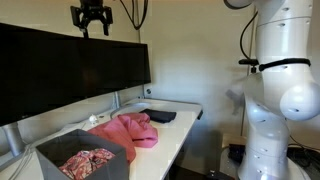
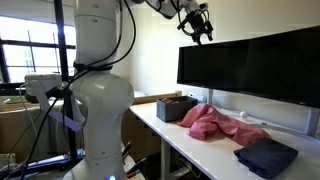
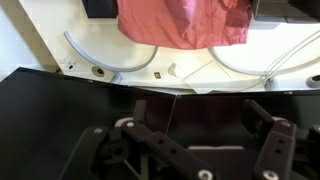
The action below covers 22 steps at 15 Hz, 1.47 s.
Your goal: Remove the pink shirt from the box then put the black one inside.
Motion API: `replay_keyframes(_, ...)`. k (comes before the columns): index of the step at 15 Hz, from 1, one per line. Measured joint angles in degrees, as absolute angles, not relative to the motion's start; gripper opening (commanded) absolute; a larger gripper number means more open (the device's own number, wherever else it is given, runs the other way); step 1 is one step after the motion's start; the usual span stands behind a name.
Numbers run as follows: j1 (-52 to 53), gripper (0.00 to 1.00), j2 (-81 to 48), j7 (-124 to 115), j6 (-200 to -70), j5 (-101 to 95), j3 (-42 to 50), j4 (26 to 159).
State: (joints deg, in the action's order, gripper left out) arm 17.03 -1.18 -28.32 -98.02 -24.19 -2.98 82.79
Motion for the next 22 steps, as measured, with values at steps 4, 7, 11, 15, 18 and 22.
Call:
replay_keyframes(4, 18.3, 1.0, -1.5, -23.3, -98.3, -17.2, -4.1, 86.2)
replay_keyframes(7, 17.2, 1.0, -1.5, -18.3, -98.7, -10.7, -6.1, 90.4)
replay_keyframes(11, 16.4, 1.0, -0.3, -10.3, -99.9, -2.7, -7.7, 98.1)
replay_keyframes(15, 16.5, 1.0, -0.1, -1.0, -103.0, 3.5, -10.1, 105.2)
replay_keyframes(18, 16.7, 1.0, -0.3, 4.8, -103.5, 6.5, -11.9, 108.5)
replay_keyframes(22, 16.8, 1.0, -1.1, 6.2, -105.9, 5.2, -14.2, 111.8)
